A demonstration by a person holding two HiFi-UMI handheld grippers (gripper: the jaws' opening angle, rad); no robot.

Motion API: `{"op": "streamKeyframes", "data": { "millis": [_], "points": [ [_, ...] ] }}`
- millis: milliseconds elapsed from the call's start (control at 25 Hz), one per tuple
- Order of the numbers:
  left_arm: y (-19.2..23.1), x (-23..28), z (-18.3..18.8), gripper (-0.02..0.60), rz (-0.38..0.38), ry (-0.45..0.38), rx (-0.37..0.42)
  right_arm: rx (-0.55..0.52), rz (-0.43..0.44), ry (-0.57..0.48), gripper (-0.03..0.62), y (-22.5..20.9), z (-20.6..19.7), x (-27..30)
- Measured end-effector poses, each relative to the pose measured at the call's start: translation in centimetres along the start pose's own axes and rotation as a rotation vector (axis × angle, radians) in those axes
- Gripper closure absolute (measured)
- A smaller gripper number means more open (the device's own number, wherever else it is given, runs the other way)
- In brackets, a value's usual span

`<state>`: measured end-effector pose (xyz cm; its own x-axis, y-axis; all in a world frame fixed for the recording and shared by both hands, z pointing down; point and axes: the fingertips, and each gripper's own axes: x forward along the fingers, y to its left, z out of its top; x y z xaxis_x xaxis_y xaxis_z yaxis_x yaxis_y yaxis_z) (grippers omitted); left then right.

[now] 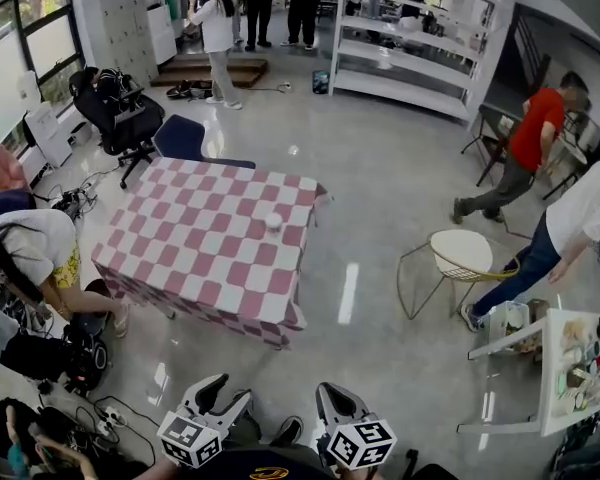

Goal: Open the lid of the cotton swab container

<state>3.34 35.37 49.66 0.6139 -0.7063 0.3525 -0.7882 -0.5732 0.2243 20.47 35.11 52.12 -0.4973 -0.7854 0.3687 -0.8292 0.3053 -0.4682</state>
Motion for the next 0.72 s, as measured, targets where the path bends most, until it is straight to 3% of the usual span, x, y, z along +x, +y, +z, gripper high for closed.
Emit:
{"op": "streamKeyframes", "data": {
  "millis": [360, 720],
  "points": [
    [2.4, 2.1, 0.5, 0.351, -0.041, 0.013, 0.0, 0.011, -0.045, 0.015, 0.583, -0.3, 0.9, 2.9],
    [9.3, 5.0, 3.2, 0.351, -0.111, 0.024, 0.013, 0.032, -0.118, 0.006, 0.583, 1.3, 2.6, 8.9]
  ]
}}
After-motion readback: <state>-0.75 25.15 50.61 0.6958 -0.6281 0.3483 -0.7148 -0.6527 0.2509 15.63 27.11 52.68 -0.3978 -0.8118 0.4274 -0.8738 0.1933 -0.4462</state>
